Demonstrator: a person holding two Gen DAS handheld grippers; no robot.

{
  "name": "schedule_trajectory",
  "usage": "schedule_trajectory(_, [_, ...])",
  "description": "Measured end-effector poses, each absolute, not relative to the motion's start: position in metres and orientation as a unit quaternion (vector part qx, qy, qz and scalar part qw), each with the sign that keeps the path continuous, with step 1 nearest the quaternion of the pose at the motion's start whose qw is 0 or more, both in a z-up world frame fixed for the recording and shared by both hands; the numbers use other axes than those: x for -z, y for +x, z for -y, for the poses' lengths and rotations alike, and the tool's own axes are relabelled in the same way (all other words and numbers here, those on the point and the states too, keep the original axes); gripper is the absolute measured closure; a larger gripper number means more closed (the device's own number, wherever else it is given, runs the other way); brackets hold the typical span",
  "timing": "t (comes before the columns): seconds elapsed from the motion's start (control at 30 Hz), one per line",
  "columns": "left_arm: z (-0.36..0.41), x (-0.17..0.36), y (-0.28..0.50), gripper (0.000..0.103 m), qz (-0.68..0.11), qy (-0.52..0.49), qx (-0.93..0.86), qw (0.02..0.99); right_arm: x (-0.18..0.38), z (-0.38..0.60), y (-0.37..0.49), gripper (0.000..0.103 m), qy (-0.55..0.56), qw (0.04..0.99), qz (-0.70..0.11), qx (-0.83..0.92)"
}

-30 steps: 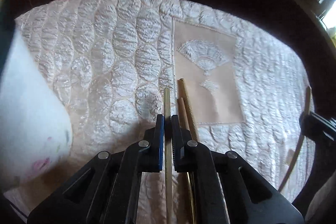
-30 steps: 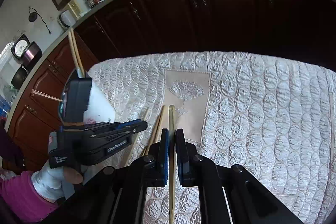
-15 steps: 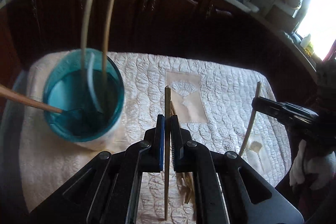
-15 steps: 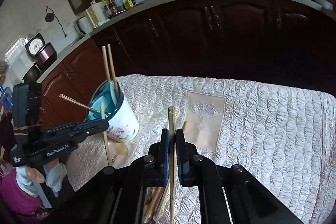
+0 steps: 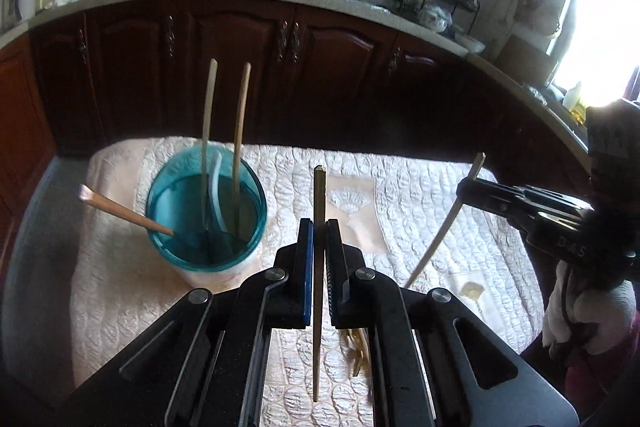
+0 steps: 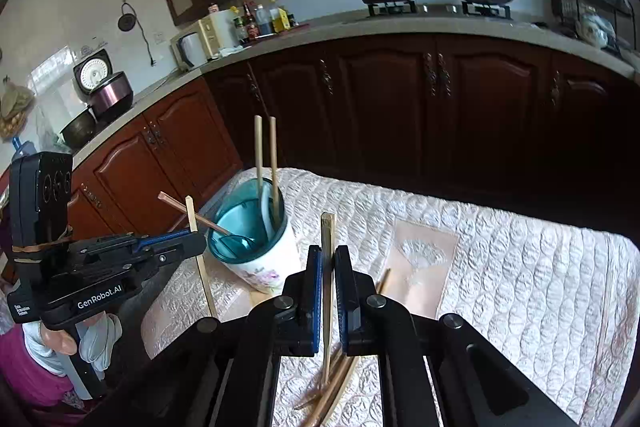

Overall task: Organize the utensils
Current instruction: 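Lift both chopsticks upright and carry them above the flower-print holder, then lower both held chopsticks into the holder beside the other utensils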

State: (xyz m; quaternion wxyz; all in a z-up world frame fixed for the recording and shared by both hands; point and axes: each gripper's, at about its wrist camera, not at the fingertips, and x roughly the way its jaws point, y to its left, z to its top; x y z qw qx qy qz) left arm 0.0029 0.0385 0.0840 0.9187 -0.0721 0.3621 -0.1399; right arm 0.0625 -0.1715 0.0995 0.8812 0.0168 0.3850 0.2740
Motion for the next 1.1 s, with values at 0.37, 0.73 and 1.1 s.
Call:
schedule_trajectory(0.37, [-0.062,-0.119,-0.009,0.099,-0.338,-0.092,0.137,0.926,-0.124,0.158,0.061,0.097,0.012,0.884,-0.362,-0.296])
schedule_trajectory(0.73, [-0.096,-0.188,0.002,0.099,-0.265,-0.089,0.099,0.955,-0.172,0.124,0.076,0.097,0.016,0.889,-0.317,-0.33])
schedule_trajectory(1.1, [-0.124,-0.191,0.055,0.099,-0.225,-0.068,0.019,0.972,-0.184,0.064,0.114,0.097,-0.014,0.894,-0.294,-0.337])
